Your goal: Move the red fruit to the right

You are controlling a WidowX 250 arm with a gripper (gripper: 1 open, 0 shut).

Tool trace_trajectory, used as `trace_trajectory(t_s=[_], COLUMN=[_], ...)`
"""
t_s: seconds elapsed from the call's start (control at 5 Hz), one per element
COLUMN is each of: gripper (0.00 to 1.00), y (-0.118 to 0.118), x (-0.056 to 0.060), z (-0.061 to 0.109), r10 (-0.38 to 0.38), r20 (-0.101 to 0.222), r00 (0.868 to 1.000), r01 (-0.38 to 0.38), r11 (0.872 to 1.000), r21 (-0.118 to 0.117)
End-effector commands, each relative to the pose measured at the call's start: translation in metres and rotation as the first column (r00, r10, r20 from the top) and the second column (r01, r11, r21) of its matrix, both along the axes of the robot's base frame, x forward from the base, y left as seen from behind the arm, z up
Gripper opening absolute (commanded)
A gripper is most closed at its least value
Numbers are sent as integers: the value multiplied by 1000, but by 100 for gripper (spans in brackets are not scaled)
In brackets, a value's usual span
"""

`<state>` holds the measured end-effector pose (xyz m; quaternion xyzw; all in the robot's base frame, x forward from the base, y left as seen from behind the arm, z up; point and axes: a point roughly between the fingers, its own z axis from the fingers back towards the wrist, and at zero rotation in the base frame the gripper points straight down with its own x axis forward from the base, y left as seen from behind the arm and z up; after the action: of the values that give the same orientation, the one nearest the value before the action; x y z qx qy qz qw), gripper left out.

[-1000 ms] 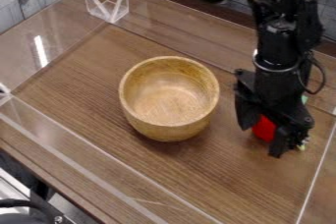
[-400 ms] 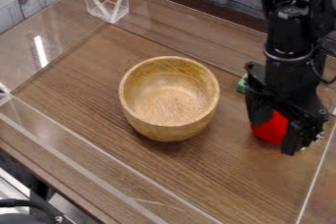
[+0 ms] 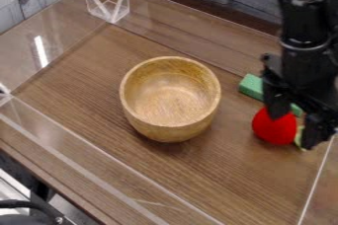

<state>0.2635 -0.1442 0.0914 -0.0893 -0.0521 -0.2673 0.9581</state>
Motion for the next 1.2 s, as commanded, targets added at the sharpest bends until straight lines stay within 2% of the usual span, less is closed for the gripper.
trace_trajectory(t_s=[0.0, 0.4, 0.8, 1.0], gripper=[100, 100, 100, 100], y=[-2, 1, 1, 1], x=[14, 16, 12, 1], z=[12, -8, -5, 7], r10=[9, 23, -67, -63], r20=[50, 49, 47, 43], r00=[999, 999, 997, 997], r01=[-8, -21, 70, 66], r11=[999, 999, 995, 994], r21=[-31, -47, -69, -82])
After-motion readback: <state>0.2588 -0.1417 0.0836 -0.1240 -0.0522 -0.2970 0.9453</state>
